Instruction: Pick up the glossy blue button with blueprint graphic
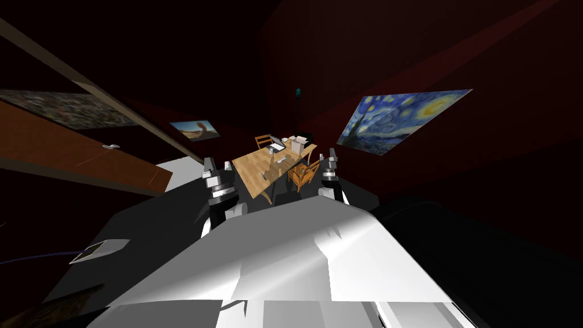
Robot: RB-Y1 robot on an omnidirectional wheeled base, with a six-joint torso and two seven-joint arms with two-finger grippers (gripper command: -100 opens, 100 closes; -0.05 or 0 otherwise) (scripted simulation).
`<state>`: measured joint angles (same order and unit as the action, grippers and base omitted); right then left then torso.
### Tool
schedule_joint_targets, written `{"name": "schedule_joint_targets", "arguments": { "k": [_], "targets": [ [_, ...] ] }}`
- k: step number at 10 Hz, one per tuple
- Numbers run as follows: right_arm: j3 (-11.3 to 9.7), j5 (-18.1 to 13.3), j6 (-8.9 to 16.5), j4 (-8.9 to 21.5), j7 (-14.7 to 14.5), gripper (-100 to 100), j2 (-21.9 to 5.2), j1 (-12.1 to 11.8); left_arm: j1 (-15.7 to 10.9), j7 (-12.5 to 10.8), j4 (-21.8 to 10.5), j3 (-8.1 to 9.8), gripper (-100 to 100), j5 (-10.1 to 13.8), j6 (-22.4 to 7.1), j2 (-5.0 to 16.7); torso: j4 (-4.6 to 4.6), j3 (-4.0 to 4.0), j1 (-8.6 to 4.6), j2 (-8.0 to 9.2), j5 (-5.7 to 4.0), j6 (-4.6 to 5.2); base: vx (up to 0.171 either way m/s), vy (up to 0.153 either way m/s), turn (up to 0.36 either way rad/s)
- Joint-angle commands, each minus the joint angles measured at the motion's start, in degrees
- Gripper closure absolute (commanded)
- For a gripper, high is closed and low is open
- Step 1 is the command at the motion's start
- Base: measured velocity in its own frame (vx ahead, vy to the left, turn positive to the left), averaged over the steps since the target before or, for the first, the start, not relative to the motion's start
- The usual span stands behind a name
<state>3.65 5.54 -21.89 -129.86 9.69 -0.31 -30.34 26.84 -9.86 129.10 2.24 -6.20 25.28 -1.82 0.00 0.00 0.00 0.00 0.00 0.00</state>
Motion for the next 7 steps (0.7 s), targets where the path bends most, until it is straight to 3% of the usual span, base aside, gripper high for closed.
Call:
{"name": "schedule_joint_targets", "arguments": {
  "k": [1,4,7],
  "targets": [
    [0.00,0.00,0.00,0.00,0.00,0,0.00,0.00,0.31,-0.03,-0.12,0.10,-100,0.03,-0.65,2.06,0.00,0.00,0.00,0.00,0.00,0.00,0.002,-0.001,-0.077],
    [0.00,0.00,0.00,0.00,0.00,0,0.00,0.00,1.59,-0.15,-0.51,0.48,-100,0.13,-3.23,6.22,0.00,-0.01,0.03,-0.02,0.01,0.01,0.008,0.001,-0.145],
    [0.00,0.00,0.00,0.00,0.00,0,0.00,0.00,3.71,-0.36,-1.00,1.11,-100,0.30,-7.42,8.98,-0.01,-0.03,0.02,-0.04,0.00,0.02,0.015,0.002,-0.233]
  ]
}}
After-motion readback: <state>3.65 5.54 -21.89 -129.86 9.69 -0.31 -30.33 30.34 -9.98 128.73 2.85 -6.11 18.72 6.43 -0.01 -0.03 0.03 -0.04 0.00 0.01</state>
